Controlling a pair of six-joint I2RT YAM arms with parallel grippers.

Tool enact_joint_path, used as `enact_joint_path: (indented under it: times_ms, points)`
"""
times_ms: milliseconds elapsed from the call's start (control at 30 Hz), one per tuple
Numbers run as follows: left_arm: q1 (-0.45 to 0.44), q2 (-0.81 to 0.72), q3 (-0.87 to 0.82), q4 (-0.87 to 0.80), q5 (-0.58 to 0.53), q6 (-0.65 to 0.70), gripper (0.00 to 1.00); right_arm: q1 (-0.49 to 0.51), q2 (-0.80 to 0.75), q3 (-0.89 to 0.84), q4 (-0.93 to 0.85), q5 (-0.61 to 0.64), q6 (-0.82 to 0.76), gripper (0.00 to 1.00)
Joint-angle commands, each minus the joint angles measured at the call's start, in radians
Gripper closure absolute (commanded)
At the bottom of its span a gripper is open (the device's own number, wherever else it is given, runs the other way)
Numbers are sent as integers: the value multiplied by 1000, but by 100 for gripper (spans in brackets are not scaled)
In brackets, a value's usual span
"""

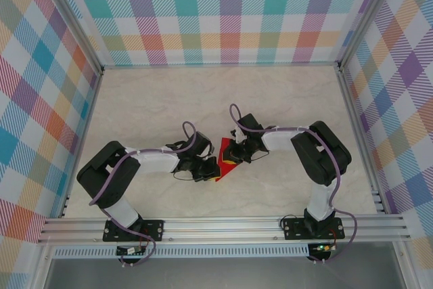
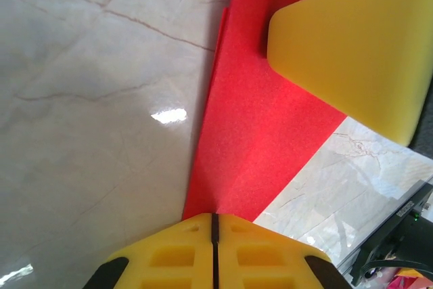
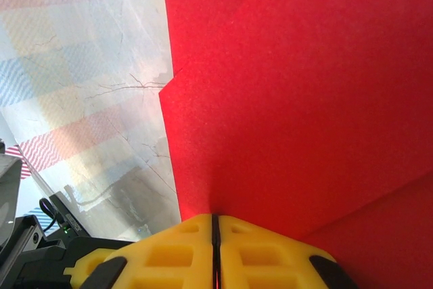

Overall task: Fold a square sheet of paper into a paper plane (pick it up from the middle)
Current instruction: Fourth fold the wing at the center of the table.

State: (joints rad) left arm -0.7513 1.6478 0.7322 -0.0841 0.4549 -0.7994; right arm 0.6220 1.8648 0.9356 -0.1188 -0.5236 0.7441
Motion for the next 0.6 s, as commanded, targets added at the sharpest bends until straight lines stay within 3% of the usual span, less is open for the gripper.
enact_joint_path:
  times_ms: [0, 300, 567]
  points:
    - [-13, 44, -9, -123, -25, 17, 93, 8, 68, -24, -56, 99, -14, 91]
    - [-11, -87, 19, -145, -16, 11, 92, 8, 65, -20, -61, 103, -17, 91]
    - [-13, -13, -1, -100, -11, 14, 92, 8, 70, -24, -61, 105, -17, 91]
